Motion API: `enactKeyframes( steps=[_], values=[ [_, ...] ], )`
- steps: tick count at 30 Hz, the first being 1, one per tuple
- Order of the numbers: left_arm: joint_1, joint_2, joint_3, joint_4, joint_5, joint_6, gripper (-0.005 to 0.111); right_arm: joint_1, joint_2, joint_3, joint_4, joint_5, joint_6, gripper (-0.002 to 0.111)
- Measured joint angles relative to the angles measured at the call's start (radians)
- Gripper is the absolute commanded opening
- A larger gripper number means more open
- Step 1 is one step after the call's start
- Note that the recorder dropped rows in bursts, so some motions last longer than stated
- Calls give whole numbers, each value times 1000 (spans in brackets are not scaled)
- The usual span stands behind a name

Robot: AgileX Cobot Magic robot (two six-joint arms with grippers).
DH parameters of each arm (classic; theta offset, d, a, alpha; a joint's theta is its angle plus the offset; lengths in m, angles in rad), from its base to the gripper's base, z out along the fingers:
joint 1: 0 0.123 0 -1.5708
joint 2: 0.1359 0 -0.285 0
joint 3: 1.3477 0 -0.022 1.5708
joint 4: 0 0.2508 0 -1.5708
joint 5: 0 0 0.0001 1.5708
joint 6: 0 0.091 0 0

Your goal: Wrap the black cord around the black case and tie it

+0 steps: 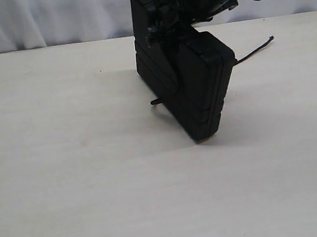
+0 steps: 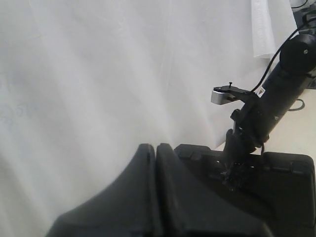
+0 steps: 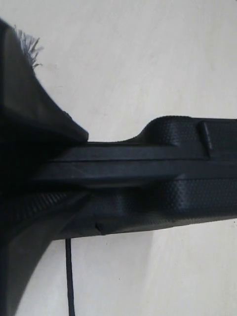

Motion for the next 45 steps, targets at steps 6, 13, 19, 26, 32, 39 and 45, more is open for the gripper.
enactKeyframes(
  steps=[6, 13, 19, 26, 32, 39, 45],
  values=[
    [0, -12, 0, -14, 5, 0, 0, 0, 0, 0, 0, 0, -2, 4],
    [0, -12, 0, -28, 8, 0, 0, 13, -2, 2, -58, -15, 109, 4],
    [0, -12, 0, -45, 24, 0, 0, 191, -10, 2, -429, -102, 417, 4],
    [0, -19, 0, -45, 52, 0, 0, 352, 44, 2, -552, -164, 598, 4],
    [0, -19, 0, -47, 68, 0, 0, 418, 153, 0, -469, -224, 653, 4],
    [0, -19, 0, -47, 70, 0, 0, 438, 242, 10, -456, -243, 654, 4],
    [0, -19, 0, -47, 77, 0, 0, 443, 277, 10, -454, -275, 651, 39]
  ],
)
